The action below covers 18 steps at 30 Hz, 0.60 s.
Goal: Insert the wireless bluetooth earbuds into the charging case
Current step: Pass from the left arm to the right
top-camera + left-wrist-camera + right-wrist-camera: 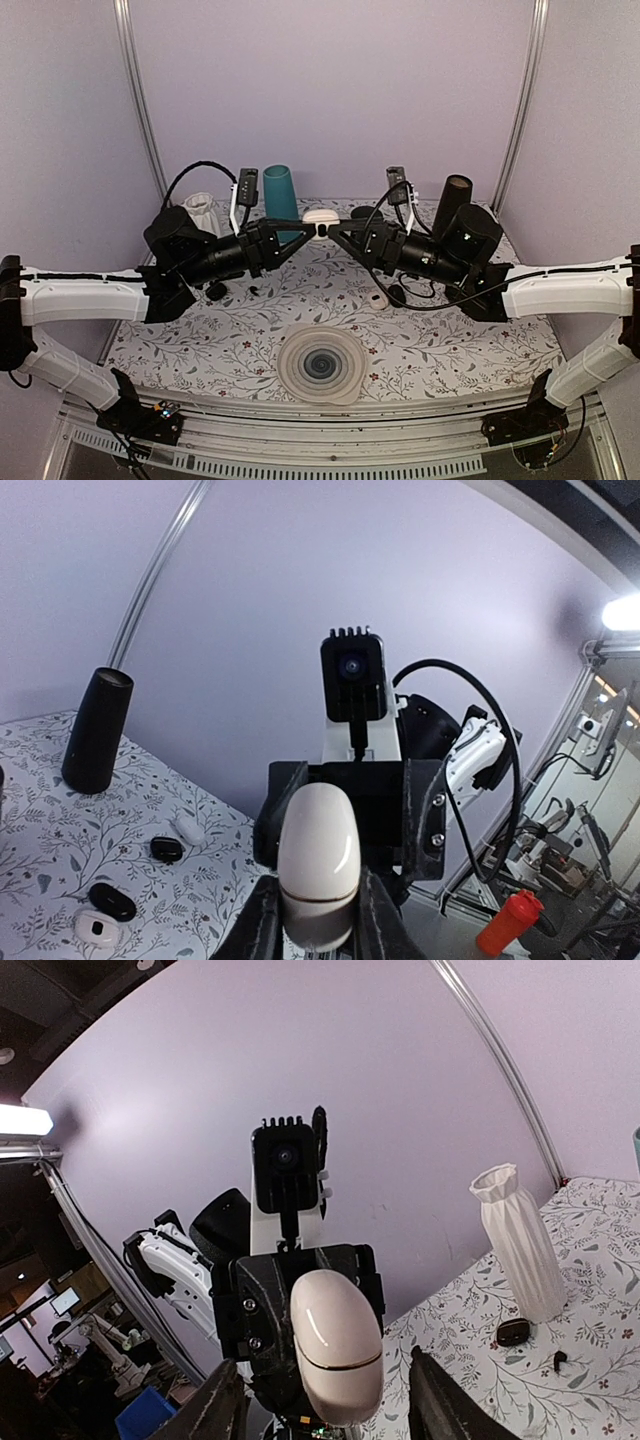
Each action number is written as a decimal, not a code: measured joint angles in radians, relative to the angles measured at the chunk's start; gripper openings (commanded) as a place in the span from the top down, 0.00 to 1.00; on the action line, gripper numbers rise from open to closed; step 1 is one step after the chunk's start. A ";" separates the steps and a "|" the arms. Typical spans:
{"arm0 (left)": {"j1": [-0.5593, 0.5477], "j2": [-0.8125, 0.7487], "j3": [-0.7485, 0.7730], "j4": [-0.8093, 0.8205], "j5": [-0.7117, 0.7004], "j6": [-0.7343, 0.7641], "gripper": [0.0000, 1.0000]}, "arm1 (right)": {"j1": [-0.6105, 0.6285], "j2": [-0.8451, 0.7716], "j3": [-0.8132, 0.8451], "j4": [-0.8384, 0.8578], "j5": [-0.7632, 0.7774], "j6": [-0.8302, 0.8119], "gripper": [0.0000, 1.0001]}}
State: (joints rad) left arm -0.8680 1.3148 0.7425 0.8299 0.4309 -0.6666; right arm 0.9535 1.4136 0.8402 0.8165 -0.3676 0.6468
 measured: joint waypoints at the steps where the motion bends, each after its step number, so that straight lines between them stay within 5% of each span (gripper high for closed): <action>1: -0.001 0.000 0.000 0.004 -0.005 -0.002 1.00 | 0.002 0.000 0.000 0.006 0.006 0.002 0.51; 7: -0.008 0.007 0.000 0.027 -0.029 -0.020 1.00 | 0.009 0.002 0.000 0.023 0.021 0.008 0.61; 18: -0.023 0.022 0.000 0.049 -0.040 -0.031 1.00 | 0.015 0.023 0.001 0.024 0.019 0.010 0.65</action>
State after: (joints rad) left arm -0.8913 1.3369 0.7422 0.8787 0.3904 -0.6971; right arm 0.9688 1.4364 0.8413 0.8402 -0.3485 0.6563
